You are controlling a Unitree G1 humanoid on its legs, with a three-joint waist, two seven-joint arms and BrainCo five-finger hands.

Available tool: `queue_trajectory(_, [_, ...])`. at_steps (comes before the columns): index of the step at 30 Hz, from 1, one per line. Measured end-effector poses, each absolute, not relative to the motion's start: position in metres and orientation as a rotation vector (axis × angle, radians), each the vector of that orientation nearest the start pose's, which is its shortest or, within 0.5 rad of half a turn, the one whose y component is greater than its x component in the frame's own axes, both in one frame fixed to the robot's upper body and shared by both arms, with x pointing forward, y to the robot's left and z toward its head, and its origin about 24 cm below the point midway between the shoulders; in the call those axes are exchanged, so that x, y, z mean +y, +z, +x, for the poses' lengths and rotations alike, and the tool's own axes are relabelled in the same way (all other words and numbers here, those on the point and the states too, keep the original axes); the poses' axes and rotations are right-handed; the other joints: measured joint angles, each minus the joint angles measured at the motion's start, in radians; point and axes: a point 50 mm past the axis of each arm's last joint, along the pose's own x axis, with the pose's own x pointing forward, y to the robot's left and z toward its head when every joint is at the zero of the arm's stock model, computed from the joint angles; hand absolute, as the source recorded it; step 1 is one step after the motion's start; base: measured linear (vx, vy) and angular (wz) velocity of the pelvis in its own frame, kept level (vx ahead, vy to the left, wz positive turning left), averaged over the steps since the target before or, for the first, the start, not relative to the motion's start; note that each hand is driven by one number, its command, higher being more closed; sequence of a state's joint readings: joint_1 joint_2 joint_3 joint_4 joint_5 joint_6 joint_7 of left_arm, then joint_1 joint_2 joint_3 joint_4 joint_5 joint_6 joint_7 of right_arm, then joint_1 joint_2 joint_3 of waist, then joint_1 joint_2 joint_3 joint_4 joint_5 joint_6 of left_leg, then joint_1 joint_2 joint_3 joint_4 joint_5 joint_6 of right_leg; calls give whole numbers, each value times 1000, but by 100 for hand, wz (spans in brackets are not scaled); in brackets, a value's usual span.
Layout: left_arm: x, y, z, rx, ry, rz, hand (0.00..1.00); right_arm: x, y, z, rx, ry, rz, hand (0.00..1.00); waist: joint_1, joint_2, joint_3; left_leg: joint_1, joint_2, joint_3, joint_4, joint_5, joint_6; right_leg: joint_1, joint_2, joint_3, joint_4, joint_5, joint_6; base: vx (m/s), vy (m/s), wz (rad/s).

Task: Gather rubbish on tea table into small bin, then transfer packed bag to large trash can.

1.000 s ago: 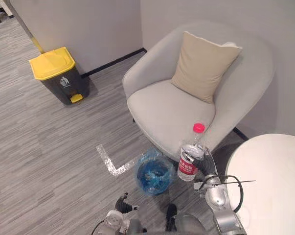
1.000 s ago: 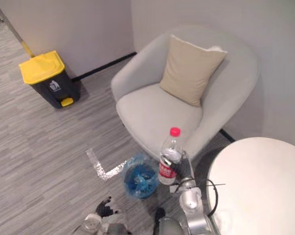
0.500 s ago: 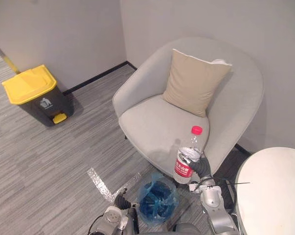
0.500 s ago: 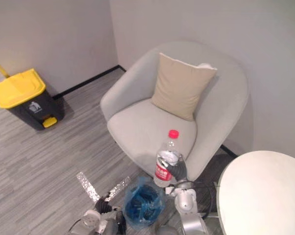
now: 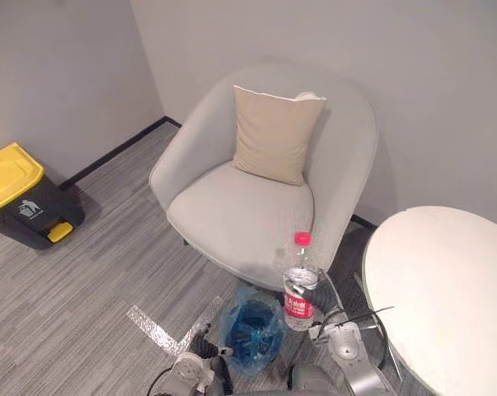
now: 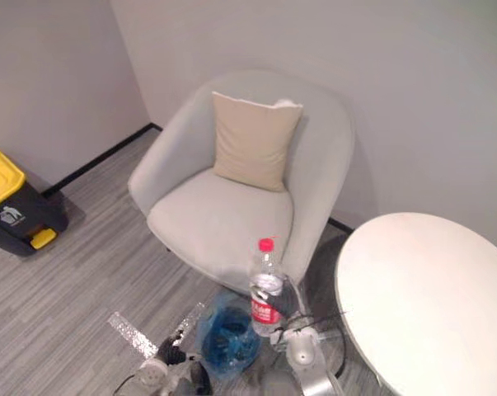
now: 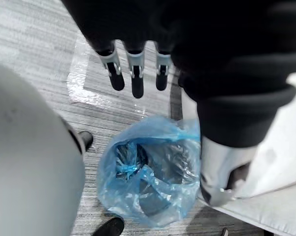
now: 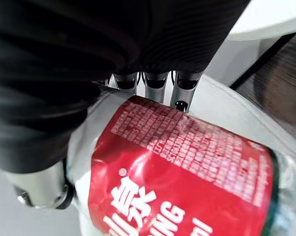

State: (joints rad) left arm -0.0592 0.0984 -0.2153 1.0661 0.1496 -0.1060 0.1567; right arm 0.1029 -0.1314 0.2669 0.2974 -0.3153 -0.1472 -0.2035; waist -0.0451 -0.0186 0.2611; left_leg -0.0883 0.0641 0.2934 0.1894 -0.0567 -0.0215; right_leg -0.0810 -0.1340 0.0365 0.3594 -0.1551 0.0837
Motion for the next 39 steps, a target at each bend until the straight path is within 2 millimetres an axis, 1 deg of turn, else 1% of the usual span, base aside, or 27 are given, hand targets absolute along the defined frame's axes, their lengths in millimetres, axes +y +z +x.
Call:
queue_trajectory(1, [164,-142,158,858,-90,401,0,-128,-37,212,183,130,-462,100,3,1,10,-20,3,0,26,-8,2,-11,-1,-1,4,-5,6,-290,9,-1])
queue_trajectory(2, [166,-137,168,824,-60,397,0,-124,-35,220,167,157,-479,100,8,4,39,-94,10,0,101,-25,4,-48,-9,-11,12,-33,15,-309,9,4])
queue_trajectory(3, [166,-131,181,786,-34,371,0,-125,-30,229,140,175,-509,100,10,29,84,-169,27,-12,172,-35,10,-101,-7,-27,45,-40,18,-416,41,19])
queue_trajectory(4, [167,-124,192,744,-15,355,0,-127,-27,238,126,179,-536,100,10,45,119,-236,33,-31,217,-37,12,-160,-3,-36,91,-45,11,-436,53,33])
queue_trajectory(5, [170,-118,201,714,18,345,0,-129,-25,246,122,180,-560,100,17,46,141,-287,28,-34,214,-33,6,-219,-8,-39,114,-45,10,-446,88,37])
queue_trajectory(6, [172,-115,207,696,37,334,0,-128,-24,250,120,179,-564,100,18,37,151,-320,15,-29,220,-36,-2,-255,-26,-43,116,-40,8,-345,88,29])
queue_trajectory(7, [173,-112,211,686,49,322,0,-129,-23,252,117,176,-570,100,19,33,159,-350,16,-38,259,-46,8,-282,-36,-52,118,-37,5,-283,110,19])
queue_trajectory(8, [174,-104,223,643,85,284,0,-132,-19,258,107,160,-585,100,34,44,168,-442,37,-67,510,-96,55,-342,-47,-80,163,-30,0,-225,126,-15])
queue_trajectory(9, [175,-104,224,646,108,285,0,-130,-13,264,85,150,-592,100,47,53,176,-433,49,-88,514,-216,31,-407,-34,-85,220,-29,2,-194,120,-17])
queue_trajectory(10, [176,-101,228,630,126,256,0,-130,-10,268,70,140,-593,100,47,45,189,-455,43,-90,527,-223,33,-427,-39,-87,237,-29,3,-152,94,-15])
queue_trajectory(11, [178,-93,238,597,149,243,0,-130,-4,273,49,113,-591,100,49,31,208,-488,39,-88,538,-222,30,-464,-44,-84,258,-24,5,-185,67,18])
queue_trajectory(13, [182,-80,253,540,217,193,0,-127,8,283,9,74,-580,100,59,32,223,-594,35,-91,562,-219,35,-553,-60,-92,266,3,11,-185,66,22])
queue_trajectory(15, [184,-73,262,508,274,148,0,-121,20,293,-39,56,-564,100,64,36,230,-669,35,-89,563,-217,31,-615,-77,-110,263,24,13,-95,42,29])
queue_trajectory(17, [184,-66,270,482,292,131,0,-119,29,299,-68,39,-555,100,76,36,230,-718,37,-88,563,-213,28,-659,-83,-120,264,28,11,-78,0,28])
queue_trajectory(18, [182,-57,279,446,321,98,0,-117,42,309,-109,18,-554,100,100,38,232,-771,49,-86,563,-187,29,-707,-84,-135,269,34,7,-54,-32,24])
queue_trajectory(19, [181,-52,284,427,334,74,0,-116,50,314,-136,7,-552,100,108,37,233,-798,49,-88,562,-175,32,-732,-86,-138,275,33,7,-27,-41,18])
queue_trajectory(20, [181,-49,286,417,340,63,0,-115,54,317,-149,0,-549,100,111,36,233,-812,49,-88,562,-171,31,-746,-88,-140,280,33,6,5,-33,16])
queue_trajectory(21, [180,-43,292,393,354,32,0,-112,65,323,-183,-12,-543,100,115,35,236,-843,49,-87,561,-157,31,-781,-93,-145,292,31,5,32,-41,12])
queue_trajectory(22, [179,-35,298,362,360,17,0,-109,81,331,-231,-27,-539,100,119,35,250,-862,49,-87,561,-149,41,-803,-94,-144,304,31,6,52,-40,9])
queue_trajectory(23, [178,-33,300,353,362,14,0,-108,85,333,-244,-31,-537,100,119,34,258,-865,49,-87,561,-147,43,-806,-94,-145,307,31,6,69,-38,5])
queue_trajectory(24, [177,-27,305,331,369,-4,0,-108,97,339,-282,-52,-531,100,124,34,261,-891,46,-91,562,-135,62,-834,-96,-147,321,26,10,60,-31,9])
queue_trajectory(26, [174,-17,314,296,376,-36,0,-110,111,345,-321,-92,-520,100,125,34,263,-935,42,-97,565,-123,67,-879,-103,-156,344,15,9,69,-42,21])
queue_trajectory(27, [172,-11,318,274,374,-46,0,-111,117,349,-332,-109,-517,100,125,34,264,-963,41,-107,569,-119,67,-906,-108,-166,358,13,7,68,-37,23])
queue_trajectory(31, [168,-1,326,237,365,-55,0,-117,124,355,-336,-166,-512,100,128,35,270,-999,35,-119,579,-119,66,-945,-117,-174,394,-14,2,48,-33,16])
queue_trajectory(32, [168,0,327,230,365,-56,0,-118,123,357,-329,-175,-514,0,128,35,270,-1004,34,-119,579,-119,65,-952,-117,-173,398,-16,0,0,0,0])
queue_trajectory(37, [167,9,331,191,360,-59,0,-127,127,359,-328,-229,-497,0,130,35,270,-1045,33,-121,571,-111,56,-999,-118,-173,406,-22,-3,-18,-15,3])
queue_trajectory(39, [166,11,332,182,353,-55,0,-130,122,360,-306,-237,-499,0,131,35,270,-1052,31,-124,561,-102,54,-1007,-119,-176,405,-21,-5,-25,-60,10])
